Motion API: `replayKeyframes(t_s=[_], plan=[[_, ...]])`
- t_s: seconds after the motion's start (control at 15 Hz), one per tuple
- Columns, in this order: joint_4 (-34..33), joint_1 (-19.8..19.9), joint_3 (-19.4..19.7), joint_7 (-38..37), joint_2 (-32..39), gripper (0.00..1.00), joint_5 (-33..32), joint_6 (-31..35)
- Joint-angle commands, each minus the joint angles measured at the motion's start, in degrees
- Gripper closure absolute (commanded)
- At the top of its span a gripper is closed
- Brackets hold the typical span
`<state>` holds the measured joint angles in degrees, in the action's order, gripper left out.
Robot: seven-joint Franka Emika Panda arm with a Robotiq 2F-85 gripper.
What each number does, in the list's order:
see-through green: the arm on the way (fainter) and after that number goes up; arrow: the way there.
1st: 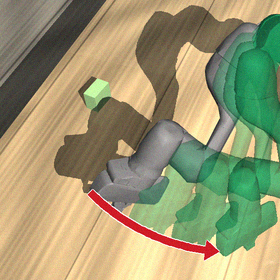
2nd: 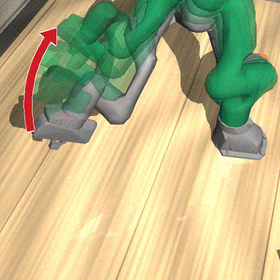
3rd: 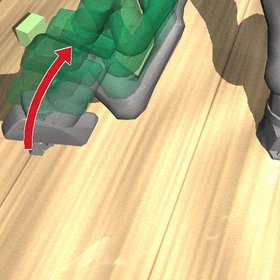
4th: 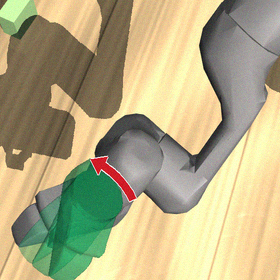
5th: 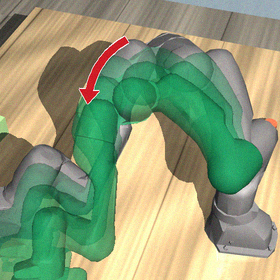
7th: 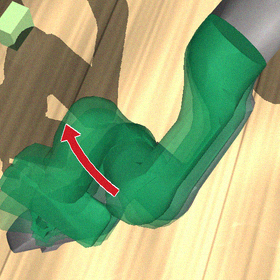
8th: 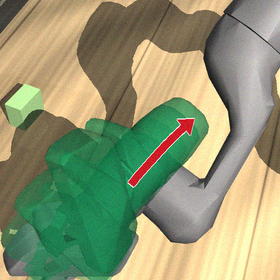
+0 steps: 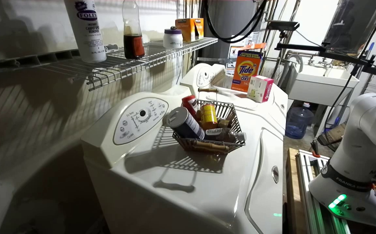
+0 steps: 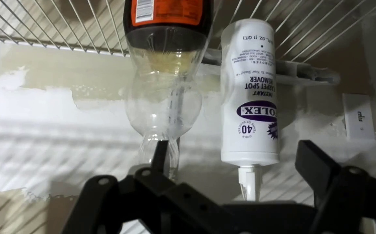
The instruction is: Take the bottle off of the shelf and place it into the basket
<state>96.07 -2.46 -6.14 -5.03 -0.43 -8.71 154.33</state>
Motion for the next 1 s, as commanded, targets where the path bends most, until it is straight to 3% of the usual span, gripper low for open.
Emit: replayKeyframes(t_s=[0.0, 0.93], plan=[[-6.1, -0.6, 1.0, 0.1, 4.9, 0.0, -0.7, 1.2], [-15.7, -1.6, 4.0, -1.5, 12.9, 0.0, -0.9, 0.5]])
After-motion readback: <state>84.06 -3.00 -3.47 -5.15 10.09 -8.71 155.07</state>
